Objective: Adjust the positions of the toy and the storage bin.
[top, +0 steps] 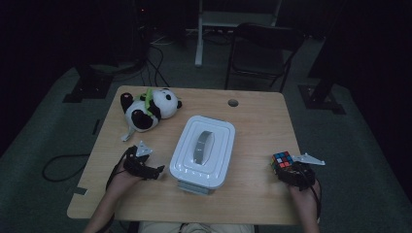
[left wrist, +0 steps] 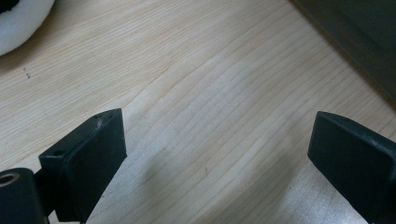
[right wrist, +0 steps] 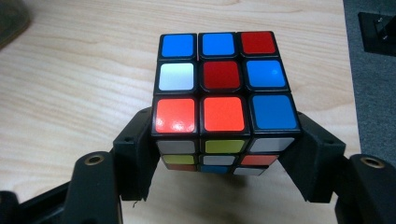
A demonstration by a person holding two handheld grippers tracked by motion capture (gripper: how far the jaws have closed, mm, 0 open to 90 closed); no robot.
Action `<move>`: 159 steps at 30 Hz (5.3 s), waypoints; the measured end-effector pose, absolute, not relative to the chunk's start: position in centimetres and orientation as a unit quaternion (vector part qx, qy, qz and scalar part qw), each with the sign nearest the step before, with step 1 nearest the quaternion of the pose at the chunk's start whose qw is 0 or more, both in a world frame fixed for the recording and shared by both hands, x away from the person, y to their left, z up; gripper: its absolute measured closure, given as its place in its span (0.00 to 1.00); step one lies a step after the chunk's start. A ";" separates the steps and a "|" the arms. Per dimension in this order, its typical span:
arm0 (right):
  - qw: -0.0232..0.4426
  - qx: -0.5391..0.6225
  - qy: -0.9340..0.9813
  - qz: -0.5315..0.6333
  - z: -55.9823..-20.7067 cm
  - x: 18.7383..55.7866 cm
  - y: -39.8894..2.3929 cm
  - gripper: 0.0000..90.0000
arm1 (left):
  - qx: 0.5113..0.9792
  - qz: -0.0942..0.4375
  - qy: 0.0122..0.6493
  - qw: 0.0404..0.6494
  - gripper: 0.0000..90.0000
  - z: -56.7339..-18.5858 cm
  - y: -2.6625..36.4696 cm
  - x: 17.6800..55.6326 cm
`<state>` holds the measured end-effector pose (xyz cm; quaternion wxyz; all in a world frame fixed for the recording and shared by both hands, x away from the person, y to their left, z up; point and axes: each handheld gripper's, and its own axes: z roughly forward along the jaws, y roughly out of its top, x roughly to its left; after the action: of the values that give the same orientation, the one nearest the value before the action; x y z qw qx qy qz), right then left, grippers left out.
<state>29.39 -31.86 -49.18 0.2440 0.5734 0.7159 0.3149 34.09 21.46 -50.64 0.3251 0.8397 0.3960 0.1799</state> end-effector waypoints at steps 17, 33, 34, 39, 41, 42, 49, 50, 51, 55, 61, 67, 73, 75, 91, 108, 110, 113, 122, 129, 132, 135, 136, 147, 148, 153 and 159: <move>0.237 0.579 0.710 0.323 -50.3 27.5 -31.9 0.38 | 0.840 0.177 0.397 0.324 0.06 -50.7 21.8 33.9; 0.242 0.549 0.708 0.372 -47.6 28.2 -31.5 0.22 | 0.843 0.174 0.398 0.319 0.06 -50.7 22.0 34.0; 0.240 0.546 0.710 0.376 -47.4 28.3 -31.2 0.22 | 0.843 0.173 0.398 0.319 0.06 -50.7 22.1 34.0; 0.246 0.523 0.719 0.386 -46.5 28.9 -30.1 0.22 | 0.841 0.173 0.401 0.320 0.06 -50.7 22.1 34.0; 0.249 0.515 0.722 0.389 -46.1 29.2 -29.5 0.22 | 0.841 0.174 0.400 0.320 0.06 -50.6 22.2 34.0; 0.245 0.511 0.724 0.393 -46.0 29.3 -29.3 0.22 | 0.840 0.174 0.401 0.321 0.06 -50.6 22.2 34.0; 0.235 0.486 0.741 0.399 -45.9 30.0 -27.1 0.17 | 0.841 0.172 0.401 0.318 0.06 -50.5 22.4 33.9; 0.231 0.483 0.743 0.400 -46.0 30.0 -26.9 0.15 | 0.841 0.171 0.403 0.319 0.06 -50.5 22.4 33.9; 0.227 0.482 0.745 0.402 -46.0 30.1 -26.7 0.15 | 0.841 0.171 0.403 0.319 0.06 -50.5 22.4 33.9; 0.219 0.472 0.753 0.403 -46.5 30.2 -25.9 0.15 | 0.841 0.169 0.404 0.317 0.06 -50.5 22.6 33.9; 0.197 0.460 0.771 0.394 -48.0 30.7 -24.6 0.15 | 0.842 0.166 0.404 0.317 0.06 -50.4 22.6 33.8; 0.178 0.453 0.785 0.384 -49.7 31.1 -23.6 0.15 | 0.842 0.157 0.406 0.318 0.06 -50.2 22.8 33.8; 0.176 0.433 0.802 0.370 -50.5 31.1 -22.2 0.16 | 0.840 0.144 0.410 0.323 0.06 -49.8 23.0 33.6; 0.171 0.433 0.800 0.378 -50.8 31.1 -22.0 0.16 | 0.842 0.144 0.406 0.324 0.06 -49.7 23.0 33.6; 0.180 0.430 0.816 0.342 -52.5 31.1 -21.0 0.15 | 0.840 0.179 0.394 0.328 0.06 -45.9 23.8 35.9; 0.182 0.429 0.813 0.350 -52.7 30.8 -21.0 0.16 | 0.805 0.225 0.410 0.364 0.06 -39.3 25.1 43.3; 0.182 0.428 0.813 0.350 -52.7 30.8 -21.0 0.16 | 0.803 0.225 0.415 0.363 0.06 -38.9 25.3 44.5; 0.182 0.428 0.813 0.350 -52.7 30.8 -21.0 0.16 | 0.799 0.223 0.422 0.365 0.06 -38.6 25.6 46.2; 0.181 0.427 0.814 0.350 -52.7 30.8 -21.0 0.16 | 0.789 0.228 0.447 0.355 0.06 -38.7 26.2 50.8; 0.181 0.427 0.814 0.350 -52.7 30.8 -21.0 0.16 | 0.789 0.224 0.463 0.336 0.08 -39.9 26.3 53.4; 0.181 0.426 0.814 0.350 -52.7 30.8 -21.0 0.16 | 0.791 0.221 0.467 0.328 0.17 -40.6 26.1 54.0; 0.181 0.426 0.814 0.350 -52.7 30.8 -21.0 0.16 | 0.796 0.217 0.467 0.318 0.19 -41.4 25.8 54.4; 0.181 0.426 0.814 0.350 -52.7 30.8 -21.0 0.16 | 0.794 0.220 0.468 0.319 0.22 -41.7 25.7 54.5; 0.180 0.425 0.815 0.351 -52.7 30.8 -21.0 0.16 | 0.783 0.218 0.488 0.317 0.49 -42.9 25.5 54.8; 0.180 0.424 0.815 0.351 -52.7 30.8 -21.0 0.16 | 0.786 0.217 0.487 0.314 0.49 -42.9 25.4 54.8; 0.180 0.424 0.815 0.351 -52.7 30.8 -21.0 0.16 | 0.785 0.222 0.492 0.302 0.58 -43.2 25.1 54.8; 0.180 0.425 0.815 0.351 -52.7 30.8 -21.0 0.16 | 0.771 0.238 0.510 0.298 0.74 -42.8 24.7 54.3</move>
<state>30.81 -20.96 -52.66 0.1802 0.4245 0.8151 0.3507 54.31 24.71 -42.77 0.2983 0.7709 0.5099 0.2383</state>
